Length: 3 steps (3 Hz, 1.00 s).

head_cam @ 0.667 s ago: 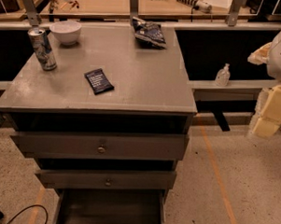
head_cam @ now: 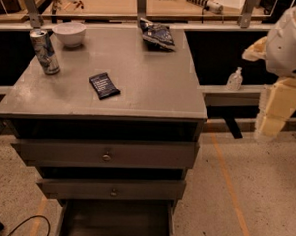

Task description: Place rxbar blueberry into bottom drawer

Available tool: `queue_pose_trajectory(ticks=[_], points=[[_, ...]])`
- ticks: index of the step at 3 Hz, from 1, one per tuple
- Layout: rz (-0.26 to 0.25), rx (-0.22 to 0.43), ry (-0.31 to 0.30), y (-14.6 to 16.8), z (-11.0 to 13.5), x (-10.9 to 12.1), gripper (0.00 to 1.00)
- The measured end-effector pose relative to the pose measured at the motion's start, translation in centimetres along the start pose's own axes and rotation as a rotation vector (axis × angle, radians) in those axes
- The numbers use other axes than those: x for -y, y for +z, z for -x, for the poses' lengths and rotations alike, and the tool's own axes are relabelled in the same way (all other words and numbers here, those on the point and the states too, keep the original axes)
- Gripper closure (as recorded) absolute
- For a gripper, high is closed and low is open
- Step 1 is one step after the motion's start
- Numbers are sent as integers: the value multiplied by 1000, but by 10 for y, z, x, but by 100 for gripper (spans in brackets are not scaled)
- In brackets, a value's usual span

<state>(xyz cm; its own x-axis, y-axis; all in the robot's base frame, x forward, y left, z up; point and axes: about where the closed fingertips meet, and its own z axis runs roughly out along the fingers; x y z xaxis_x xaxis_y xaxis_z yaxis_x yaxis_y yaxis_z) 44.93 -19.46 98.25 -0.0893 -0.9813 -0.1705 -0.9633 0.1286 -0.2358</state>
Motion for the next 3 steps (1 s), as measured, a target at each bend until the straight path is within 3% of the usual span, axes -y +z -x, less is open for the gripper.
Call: queue_pose_trajectory(ticks=[1, 2, 3], points=[[68, 4, -253, 12, 50, 16, 0], [123, 66, -551, 37, 115, 31, 0], [152, 120, -795, 58, 159, 38, 0]])
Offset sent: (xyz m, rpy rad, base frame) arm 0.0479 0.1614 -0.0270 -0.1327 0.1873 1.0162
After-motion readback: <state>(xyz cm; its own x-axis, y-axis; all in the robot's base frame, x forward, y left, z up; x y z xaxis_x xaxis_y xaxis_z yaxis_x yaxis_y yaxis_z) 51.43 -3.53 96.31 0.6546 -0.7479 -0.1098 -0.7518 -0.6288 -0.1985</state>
